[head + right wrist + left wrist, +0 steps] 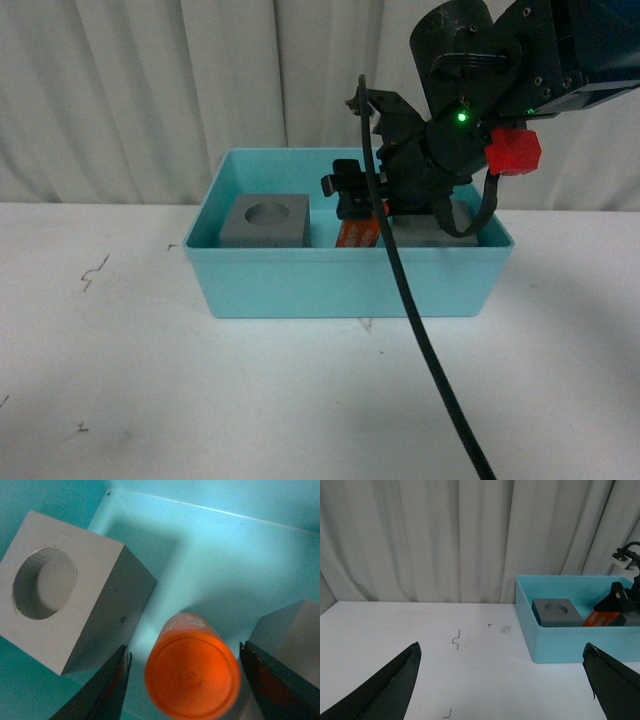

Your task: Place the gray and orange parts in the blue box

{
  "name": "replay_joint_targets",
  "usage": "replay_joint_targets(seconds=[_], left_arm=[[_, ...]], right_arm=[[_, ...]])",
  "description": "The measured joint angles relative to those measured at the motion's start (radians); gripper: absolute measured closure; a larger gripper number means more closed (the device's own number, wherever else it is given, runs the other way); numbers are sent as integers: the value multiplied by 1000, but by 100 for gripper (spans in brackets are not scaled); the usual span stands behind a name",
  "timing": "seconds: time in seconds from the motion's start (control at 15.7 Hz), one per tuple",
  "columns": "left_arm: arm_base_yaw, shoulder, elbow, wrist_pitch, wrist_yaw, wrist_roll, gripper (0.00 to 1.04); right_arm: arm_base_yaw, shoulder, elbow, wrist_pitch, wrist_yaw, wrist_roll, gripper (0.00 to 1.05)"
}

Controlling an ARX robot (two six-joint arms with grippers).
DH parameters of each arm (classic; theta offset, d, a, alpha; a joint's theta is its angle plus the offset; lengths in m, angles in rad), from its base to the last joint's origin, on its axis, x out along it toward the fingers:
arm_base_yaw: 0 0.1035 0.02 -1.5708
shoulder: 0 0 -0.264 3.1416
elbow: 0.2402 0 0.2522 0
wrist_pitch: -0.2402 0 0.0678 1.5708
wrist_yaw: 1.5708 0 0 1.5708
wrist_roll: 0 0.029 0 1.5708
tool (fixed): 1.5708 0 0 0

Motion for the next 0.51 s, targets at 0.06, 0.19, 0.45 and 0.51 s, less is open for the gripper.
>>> replay_joint_targets(seconds=[0.06,0.19,0.45,0.51], left_arm=[[0,0,0,0,1,0,7],[0,0,0,0,0,0,7],[0,0,0,0,1,0,7],[0,0,0,0,0,0,7]], right_arm=[[0,2,13,3,4,-1,27],[-2,2,45,-2,-5,-1,5],[-5,1,58,5,-10,-2,6],[-6,-2,55,21,-11,-2,6]])
